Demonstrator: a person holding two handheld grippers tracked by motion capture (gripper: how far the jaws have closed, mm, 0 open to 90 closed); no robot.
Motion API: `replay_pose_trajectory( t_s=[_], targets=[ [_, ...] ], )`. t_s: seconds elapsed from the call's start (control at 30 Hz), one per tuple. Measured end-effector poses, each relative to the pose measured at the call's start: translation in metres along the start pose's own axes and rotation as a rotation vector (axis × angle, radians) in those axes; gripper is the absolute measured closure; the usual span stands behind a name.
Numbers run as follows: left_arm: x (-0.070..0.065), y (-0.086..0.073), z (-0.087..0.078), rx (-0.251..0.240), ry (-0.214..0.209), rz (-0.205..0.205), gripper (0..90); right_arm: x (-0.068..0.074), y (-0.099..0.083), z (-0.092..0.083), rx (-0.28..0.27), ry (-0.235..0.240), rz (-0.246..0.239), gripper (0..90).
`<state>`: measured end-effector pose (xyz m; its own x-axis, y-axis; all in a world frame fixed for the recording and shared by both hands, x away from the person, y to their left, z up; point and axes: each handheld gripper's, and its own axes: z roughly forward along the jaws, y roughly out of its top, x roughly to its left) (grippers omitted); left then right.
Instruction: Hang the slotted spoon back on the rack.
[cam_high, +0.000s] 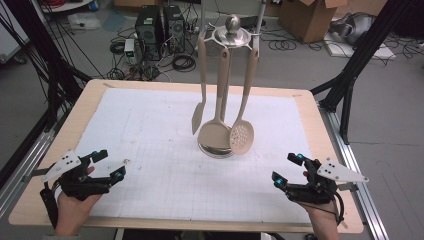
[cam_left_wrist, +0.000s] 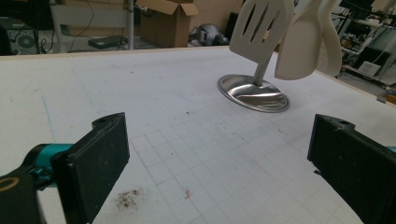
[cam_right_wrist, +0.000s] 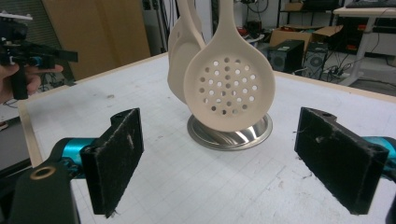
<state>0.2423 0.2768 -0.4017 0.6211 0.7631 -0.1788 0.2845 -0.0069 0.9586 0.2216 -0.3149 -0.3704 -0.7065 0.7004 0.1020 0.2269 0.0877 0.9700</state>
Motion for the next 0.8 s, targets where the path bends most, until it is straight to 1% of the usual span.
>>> replay_pose_trajectory(
  t_s=[0.07, 0.13, 0.27, 0.37, 0.47, 0.5, 0.57, 0.67, 0.73, 0.8],
  targets=[
    [0.0, 0.0, 0.002, -0.001, -0.007, 0.0, 6.1, 0.003, -0.005, -0.001, 0.012, -0.006, -0.015, 14.4],
    [-0.001, 0.001, 0.004, -0.001, -0.011, 0.008, 6.0, 0.006, -0.011, -0.003, 0.02, -0.013, -0.015, 14.4],
    [-0.001, 0.002, 0.005, -0.01, -0.011, -0.001, 6.0, 0.007, -0.022, -0.007, 0.014, -0.023, -0.012, 14.3],
    [-0.001, 0.001, 0.005, 0.001, -0.008, 0.006, 6.1, 0.007, -0.029, -0.009, 0.021, -0.028, -0.002, 14.2],
    [-0.002, 0.001, 0.003, 0.0, -0.01, 0.009, 6.0, 0.006, -0.037, -0.01, 0.015, -0.042, -0.005, 14.2],
    [-0.002, 0.001, 0.002, 0.0, -0.01, 0.015, 6.1, 0.006, -0.039, -0.011, 0.01, -0.045, -0.005, 14.2],
    [-0.003, 0.0, 0.0, 0.002, -0.007, 0.023, 6.1, 0.005, -0.041, -0.012, 0.018, -0.05, -0.001, 14.2],
    [-0.003, -0.003, -0.003, 0.022, 0.005, 0.038, 6.0, 0.004, -0.044, -0.015, 0.012, -0.049, 0.001, 14.2],
    [-0.003, -0.005, -0.005, 0.023, 0.003, 0.034, 6.1, 0.002, -0.045, -0.016, 0.019, -0.057, 0.005, 14.2],
    [-0.004, -0.006, -0.007, 0.023, -0.002, 0.038, 6.1, 0.0, -0.047, -0.019, 0.002, -0.061, 0.01, 14.2]
  ],
)
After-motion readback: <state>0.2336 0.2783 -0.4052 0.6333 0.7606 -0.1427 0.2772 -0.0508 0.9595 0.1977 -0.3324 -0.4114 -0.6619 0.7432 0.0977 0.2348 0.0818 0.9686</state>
